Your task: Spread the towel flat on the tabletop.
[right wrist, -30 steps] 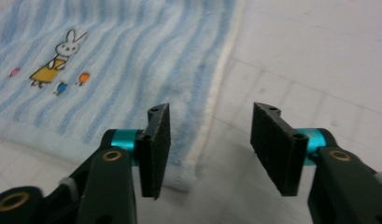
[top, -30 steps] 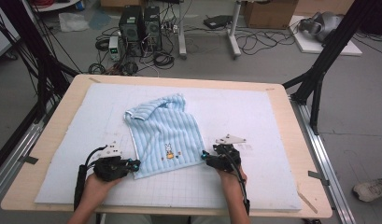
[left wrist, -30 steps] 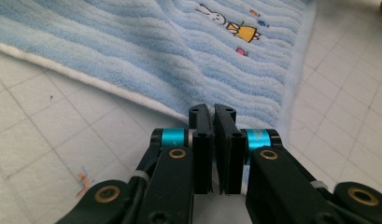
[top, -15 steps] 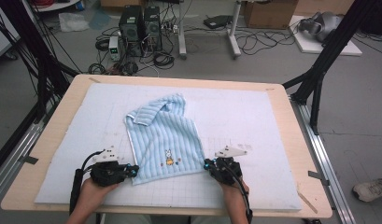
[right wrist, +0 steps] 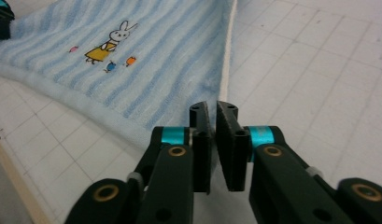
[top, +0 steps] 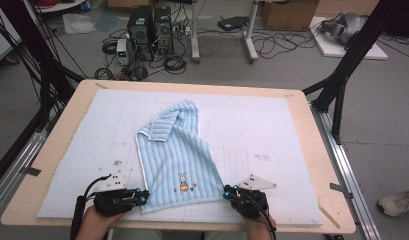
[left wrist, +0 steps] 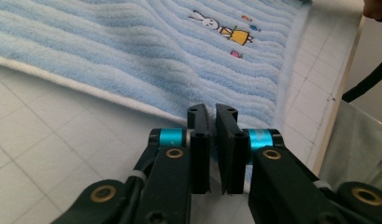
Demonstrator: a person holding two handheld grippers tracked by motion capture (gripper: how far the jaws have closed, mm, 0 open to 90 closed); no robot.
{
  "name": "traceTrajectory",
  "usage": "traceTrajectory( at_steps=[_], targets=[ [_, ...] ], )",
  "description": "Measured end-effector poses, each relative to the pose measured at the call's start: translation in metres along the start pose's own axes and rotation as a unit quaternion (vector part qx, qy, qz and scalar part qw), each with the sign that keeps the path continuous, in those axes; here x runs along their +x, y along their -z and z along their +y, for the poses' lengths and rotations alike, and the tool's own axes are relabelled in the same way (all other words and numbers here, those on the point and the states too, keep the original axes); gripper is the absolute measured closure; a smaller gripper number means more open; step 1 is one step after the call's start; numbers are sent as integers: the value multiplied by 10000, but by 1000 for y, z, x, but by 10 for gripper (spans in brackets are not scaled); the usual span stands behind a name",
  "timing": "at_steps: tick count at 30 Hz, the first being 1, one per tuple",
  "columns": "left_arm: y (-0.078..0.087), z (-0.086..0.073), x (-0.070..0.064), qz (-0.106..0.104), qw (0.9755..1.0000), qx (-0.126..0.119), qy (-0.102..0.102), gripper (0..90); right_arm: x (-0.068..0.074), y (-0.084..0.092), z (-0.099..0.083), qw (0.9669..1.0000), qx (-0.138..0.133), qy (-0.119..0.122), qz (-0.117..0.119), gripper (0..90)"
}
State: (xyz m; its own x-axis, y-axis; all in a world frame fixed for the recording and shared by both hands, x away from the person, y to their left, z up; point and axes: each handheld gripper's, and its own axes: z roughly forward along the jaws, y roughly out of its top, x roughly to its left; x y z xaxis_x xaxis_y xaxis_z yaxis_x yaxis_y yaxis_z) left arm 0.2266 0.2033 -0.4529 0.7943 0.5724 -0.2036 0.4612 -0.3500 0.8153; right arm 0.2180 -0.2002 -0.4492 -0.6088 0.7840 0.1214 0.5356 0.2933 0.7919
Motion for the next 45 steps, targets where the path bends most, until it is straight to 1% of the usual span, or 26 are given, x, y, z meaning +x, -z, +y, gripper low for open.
traceTrajectory(
  at_steps=[1, 3, 4, 6, 7, 8, 9, 11, 14, 16, 18, 20, 21, 22, 23, 24, 25, 27, 29, 30, 35, 37, 40, 42, 44, 45],
  targets=[
    [0, 0, 0, 89, 9999, -68, 64, 679, -1, 2, 0, 10000, -44, -59, -38, 733],
    [3, 1, 3, 300, 9987, -350, 231, 487, -5, 5, 3, 9995, -186, -218, -102, 625],
    [5, 2, 5, 354, 9978, -488, 290, 436, -7, 8, 5, 9991, -261, -294, -185, 579],
    [11, 5, 12, 475, 9955, -721, 401, 395, -14, 11, 9, 9977, -425, -452, -275, 533],
    [12, 6, 13, 521, 9948, -762, 418, 364, -18, 11, 13, 9968, -481, -533, -346, 515],
    [15, 8, 18, 603, 9936, -844, 456, 351, -20, 12, 15, 9966, -494, -560, -351, 504],
    [17, 10, 20, 625, 9926, -906, 509, 343, -24, 10, 19, 9959, -570, -573, -415, 484],
    [21, 16, 28, 731, 9903, -1041, 551, 321, -29, 5, 26, 9955, -555, -626, -437, 474],
    [23, 22, 37, 799, 9890, -1097, 594, 321, -33, -11, 39, 9964, -432, -599, -413, 455],
    [22, 25, 42, 841, 9881, -1115, 649, 322, -34, -24, 46, 9974, -302, -526, -386, 460],
    [21, 26, 49, 903, 9867, -1138, 732, 323, -32, -40, 54, 9984, -128, -458, -318, 512],
    [19, 27, 54, 912, 9862, -1136, 790, 327, -30, -55, 59, 9987, 145, -316, -370, 573],
    [19, 27, 55, 913, 9861, -1129, 807, 329, -28, -62, 60, 9984, 325, -254, -375, 616],
    [18, 28, 57, 936, 9861, -1107, 816, 329, -27, -66, 59, 9981, 413, -175, -414, 663],
    [17, 27, 58, 932, 9863, -1094, 816, 333, -25, -67, 58, 9980, 433, -66, -452, 779],
    [17, 27, 59, 931, 9864, -1091, 807, 337, -25, -66, 57, 9985, 440, -52, -323, 847],
    [16, 27, 60, 941, 9864, -1070, 814, 341, -24, -64, 56, 9985, 463, -20, -276, 868],
    [15, 27, 61, 945, 9862, -1063, 850, 342, -22, -60, 52, 9986, 477, 76, -192, 875],
    [14, 26, 61, 928, 9866, -1050, 830, 344, -21, -50, 45, 9990, 430, 49, -79, 876],
    [14, 26, 60, 929, 9865, -1052, 839, 347, -20, -46, 40, 9991, 404, 48, -66, 875],
    [8, 28, 57, 859, 9883, -987, 782, 353, -15, -20, 19, 9996, 271, 6, -48, 875],
    [5, 29, 55, 834, 9893, -951, 733, 353, -11, -9, 10, 9997, 255, 42, -51, 875],
    [0, 30, 53, 810, 9898, -918, 721, 354, -7, 8, -5, 9998, 217, -7, -53, 875],
    [-4, 31, 52, 781, 9905, -892, 698, 353, -5, 15, -12, 9998, 205, -18, -70, 872],
    [-7, 33, 52, 756, 9910, -882, 670, 353, -6, 21, -16, 9999, 136, -35, -67, 838],
    [-9, 34, 51, 751, 9910, -876, 679, 354, -7, 24, -15, 9999, 78, -77, -113, 772]
  ],
)
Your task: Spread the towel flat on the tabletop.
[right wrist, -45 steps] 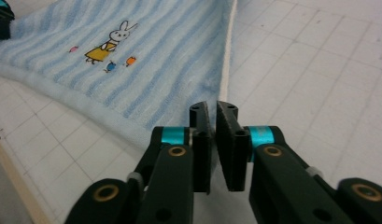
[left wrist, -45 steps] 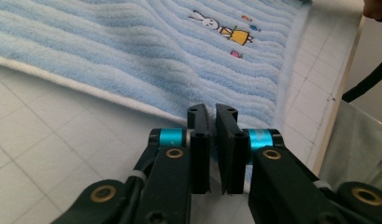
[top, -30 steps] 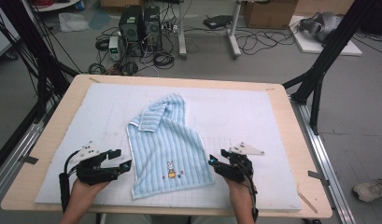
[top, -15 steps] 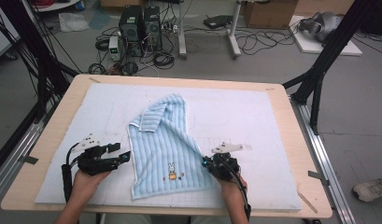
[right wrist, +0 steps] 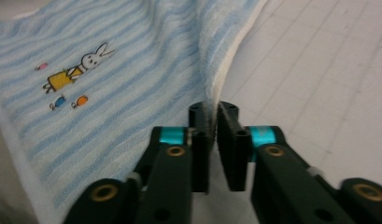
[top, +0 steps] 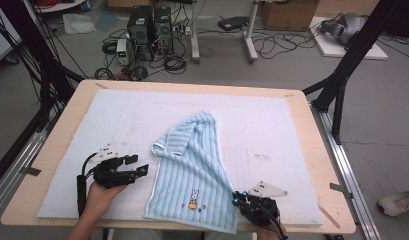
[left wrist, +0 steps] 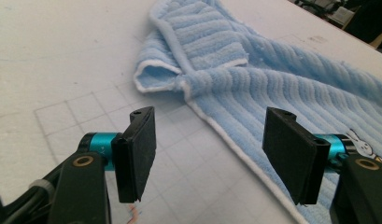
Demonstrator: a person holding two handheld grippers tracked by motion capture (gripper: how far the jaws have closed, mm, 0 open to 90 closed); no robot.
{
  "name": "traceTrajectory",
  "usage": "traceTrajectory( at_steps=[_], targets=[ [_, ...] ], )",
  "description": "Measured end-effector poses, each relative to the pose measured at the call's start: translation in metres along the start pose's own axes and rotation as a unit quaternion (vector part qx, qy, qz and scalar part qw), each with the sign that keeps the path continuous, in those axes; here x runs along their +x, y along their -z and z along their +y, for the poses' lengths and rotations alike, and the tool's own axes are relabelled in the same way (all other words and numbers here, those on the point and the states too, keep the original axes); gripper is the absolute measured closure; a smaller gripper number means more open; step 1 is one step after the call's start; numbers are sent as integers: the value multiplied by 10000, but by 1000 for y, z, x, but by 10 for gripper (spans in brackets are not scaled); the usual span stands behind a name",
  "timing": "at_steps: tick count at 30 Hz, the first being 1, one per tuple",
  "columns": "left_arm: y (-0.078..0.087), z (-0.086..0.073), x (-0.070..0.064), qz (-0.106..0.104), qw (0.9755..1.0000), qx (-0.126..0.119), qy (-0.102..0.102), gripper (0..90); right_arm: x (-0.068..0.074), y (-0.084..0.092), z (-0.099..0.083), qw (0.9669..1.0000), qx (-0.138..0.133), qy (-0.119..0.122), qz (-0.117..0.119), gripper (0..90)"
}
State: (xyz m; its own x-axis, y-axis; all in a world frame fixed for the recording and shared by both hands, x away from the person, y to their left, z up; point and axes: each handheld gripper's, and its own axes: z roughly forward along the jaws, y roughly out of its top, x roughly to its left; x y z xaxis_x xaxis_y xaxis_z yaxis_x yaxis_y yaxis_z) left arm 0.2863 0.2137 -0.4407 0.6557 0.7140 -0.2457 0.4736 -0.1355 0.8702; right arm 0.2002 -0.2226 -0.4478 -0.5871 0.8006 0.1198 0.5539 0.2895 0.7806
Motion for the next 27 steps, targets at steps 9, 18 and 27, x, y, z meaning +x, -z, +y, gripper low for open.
traceTrajectory(
  at_steps=[9, 18, 27],
  targets=[
    [-37, 12, -6, -98, 9993, 348, -120, 370, -20, -10, 32, 9973, -550, -445, -184, 559],
    [-69, 17, -14, 225, 9946, 939, -389, 471, -27, -71, 70, 9984, -1, -459, -318, 544],
    [-64, 14, -29, 158, 9901, 1121, -835, 868, -16, -81, 70, 9979, 412, 163, -468, 867]
  ],
)
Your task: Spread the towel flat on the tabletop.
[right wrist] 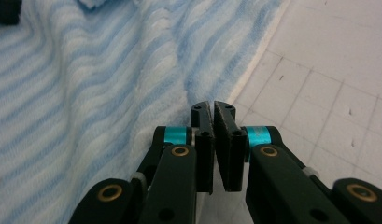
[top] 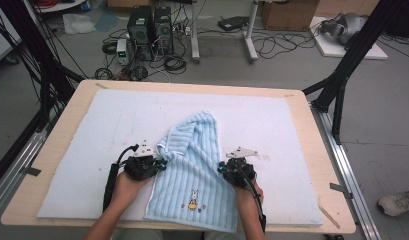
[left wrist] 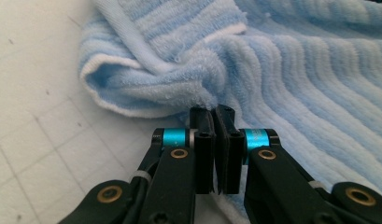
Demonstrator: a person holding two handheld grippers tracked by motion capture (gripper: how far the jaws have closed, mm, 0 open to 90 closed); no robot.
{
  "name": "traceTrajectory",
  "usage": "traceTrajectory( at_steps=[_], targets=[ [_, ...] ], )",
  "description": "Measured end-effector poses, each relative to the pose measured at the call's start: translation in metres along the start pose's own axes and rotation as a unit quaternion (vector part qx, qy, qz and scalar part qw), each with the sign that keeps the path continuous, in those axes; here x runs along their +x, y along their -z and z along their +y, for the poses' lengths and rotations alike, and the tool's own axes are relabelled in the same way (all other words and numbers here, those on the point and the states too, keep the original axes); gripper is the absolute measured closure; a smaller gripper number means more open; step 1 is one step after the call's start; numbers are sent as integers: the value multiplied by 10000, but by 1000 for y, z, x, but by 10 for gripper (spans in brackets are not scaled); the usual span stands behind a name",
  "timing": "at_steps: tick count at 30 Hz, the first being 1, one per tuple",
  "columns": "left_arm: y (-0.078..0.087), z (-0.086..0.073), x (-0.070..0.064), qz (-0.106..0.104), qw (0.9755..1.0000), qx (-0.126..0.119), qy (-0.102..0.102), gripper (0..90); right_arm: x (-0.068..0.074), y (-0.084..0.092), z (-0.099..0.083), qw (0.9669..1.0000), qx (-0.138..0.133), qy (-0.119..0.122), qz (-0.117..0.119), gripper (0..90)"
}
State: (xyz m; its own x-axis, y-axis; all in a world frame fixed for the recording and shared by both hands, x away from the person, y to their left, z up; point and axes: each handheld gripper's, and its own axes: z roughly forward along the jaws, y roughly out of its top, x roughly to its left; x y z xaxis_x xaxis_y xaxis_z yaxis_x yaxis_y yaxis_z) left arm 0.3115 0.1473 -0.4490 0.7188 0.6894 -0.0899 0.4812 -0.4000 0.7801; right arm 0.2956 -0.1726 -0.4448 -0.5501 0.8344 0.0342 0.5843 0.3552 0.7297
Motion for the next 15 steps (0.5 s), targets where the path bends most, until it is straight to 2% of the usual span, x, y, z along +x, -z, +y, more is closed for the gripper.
traceTrajectory(
  at_steps=[6, 12, 15],
  targets=[
    [17, -17, -7, -246, 9997, -85, 23, 870, 4, 13, -14, 9998, -88, 71, 160, 868],
    [34, -30, -16, -467, 9988, -28, -131, 871, 7, 31, -31, 9995, -153, 50, 270, 868],
    [39, -35, -16, -526, 9985, -144, -101, 860, 8, 39, -37, 9992, -213, 30, 333, 848]
  ],
)
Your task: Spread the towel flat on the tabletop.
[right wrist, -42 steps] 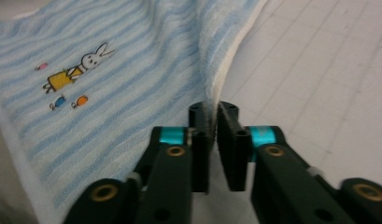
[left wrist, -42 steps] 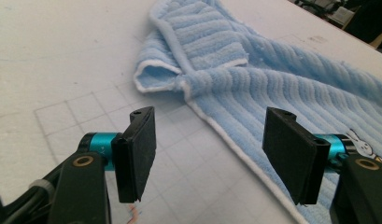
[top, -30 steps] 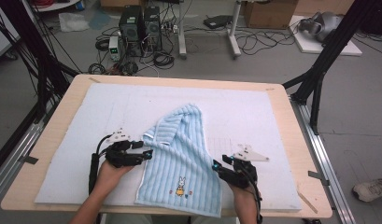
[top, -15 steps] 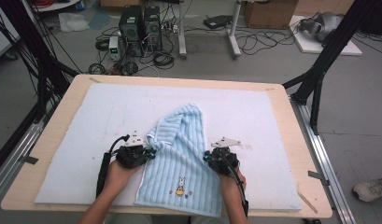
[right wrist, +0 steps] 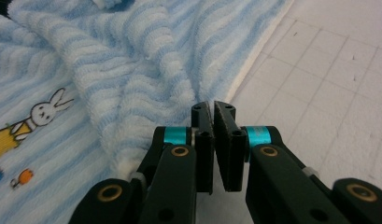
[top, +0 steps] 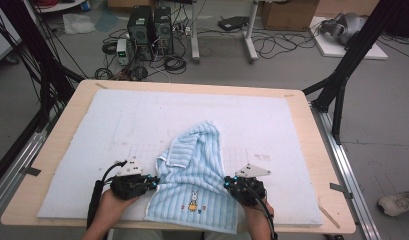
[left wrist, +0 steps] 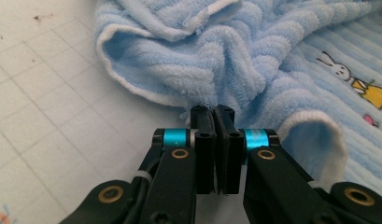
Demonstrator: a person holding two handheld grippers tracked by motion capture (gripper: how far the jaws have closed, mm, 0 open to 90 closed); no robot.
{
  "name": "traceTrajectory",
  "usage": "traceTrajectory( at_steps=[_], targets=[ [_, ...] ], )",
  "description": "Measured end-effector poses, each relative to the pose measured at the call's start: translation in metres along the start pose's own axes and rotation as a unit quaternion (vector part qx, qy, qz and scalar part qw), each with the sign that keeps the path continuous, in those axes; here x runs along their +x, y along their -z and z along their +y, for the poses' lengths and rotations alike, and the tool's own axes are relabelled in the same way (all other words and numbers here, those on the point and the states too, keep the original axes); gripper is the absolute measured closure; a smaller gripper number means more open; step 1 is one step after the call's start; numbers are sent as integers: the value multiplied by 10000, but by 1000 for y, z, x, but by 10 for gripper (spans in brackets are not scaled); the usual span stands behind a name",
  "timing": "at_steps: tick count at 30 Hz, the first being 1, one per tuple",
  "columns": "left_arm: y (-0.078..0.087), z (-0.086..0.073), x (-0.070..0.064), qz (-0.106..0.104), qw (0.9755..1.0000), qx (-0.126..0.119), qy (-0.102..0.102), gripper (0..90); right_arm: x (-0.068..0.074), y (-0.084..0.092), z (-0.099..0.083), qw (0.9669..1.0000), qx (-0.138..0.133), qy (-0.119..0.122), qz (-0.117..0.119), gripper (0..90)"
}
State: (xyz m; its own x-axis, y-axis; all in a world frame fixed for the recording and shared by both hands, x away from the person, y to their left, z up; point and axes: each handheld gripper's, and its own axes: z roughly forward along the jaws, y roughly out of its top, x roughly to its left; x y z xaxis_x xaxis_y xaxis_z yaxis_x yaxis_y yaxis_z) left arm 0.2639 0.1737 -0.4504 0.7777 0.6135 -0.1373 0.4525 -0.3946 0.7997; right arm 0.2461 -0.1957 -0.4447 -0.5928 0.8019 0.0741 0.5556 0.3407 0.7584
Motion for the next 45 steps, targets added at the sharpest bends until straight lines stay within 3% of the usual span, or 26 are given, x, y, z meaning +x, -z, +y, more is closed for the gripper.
traceTrajectory(
  at_steps=[1, 3, 4, 7, 11, 15, 19, 22, 24, 25, 34, 36, 38, 40, 43, 45],
  targets=[
    [0, 0, 2, 28, 9999, -87, 53, 824, 0, 1, 0, 10000, -28, 19, -7, 808],
    [1, 4, 7, 77, 9993, -231, 286, 609, -2, 3, 2, 9999, -166, -24, -3, 712],
    [3, 6, 10, 115, 9987, -346, 348, 543, -3, 4, 4, 9996, -262, -61, -12, 680],
    [11, 17, 19, 137, 9959, -740, 492, 464, -7, 7, 9, 9987, -489, -131, -65, 606],
    [16, 35, 31, 154, 9941, -969, 468, 443, -15, 9, 14, 9981, -582, -176, -91, 561],
    [1, 55, 41, -67, 9946, -927, 465, 444, -22, 11, 15, 9978, -624, -213, -122, 554],
    [-20, 68, 45, -114, 9960, -760, 448, 444, -28, 14, 13, 9974, -654, -269, -145, 546],
    [-35, 74, 45, -58, 9974, -591, 404, 431, -36, 17, 13, 9970, -685, -325, -170, 540],
    [-44, 74, 46, 113, 9972, -546, 492, 371, -40, 18, 13, 9965, -732, -370, -188, 536],
    [-47, 73, 47, 63, 9973, -507, 536, 365, -43, 18, 13, 9961, -756, -408, -191, 532],
    [-65, 69, 49, 112, 9992, -167, 337, 429, -59, 11, 18, 9959, -745, -475, -204, 489],
    [-68, 69, 49, 147, 9996, -116, 207, 517, -61, 9, 19, 9958, -745, -491, -204, 480],
    [-69, 68, 49, 192, 9997, -51, 125, 668, -62, 7, 20, 9958, -754, -474, -211, 476],
    [-66, 69, 50, 151, 9997, -158, 55, 785, -63, 6, 20, 9960, -723, -488, -204, 475],
    [-58, 74, 54, 122, 9986, -485, 152, 814, -64, 4, 21, 9961, -716, -473, -206, 474],
    [-54, 78, 58, 109, 9984, -525, 195, 837, -64, 4, 22, 9961, -706, -491, -189, 474]
  ],
)
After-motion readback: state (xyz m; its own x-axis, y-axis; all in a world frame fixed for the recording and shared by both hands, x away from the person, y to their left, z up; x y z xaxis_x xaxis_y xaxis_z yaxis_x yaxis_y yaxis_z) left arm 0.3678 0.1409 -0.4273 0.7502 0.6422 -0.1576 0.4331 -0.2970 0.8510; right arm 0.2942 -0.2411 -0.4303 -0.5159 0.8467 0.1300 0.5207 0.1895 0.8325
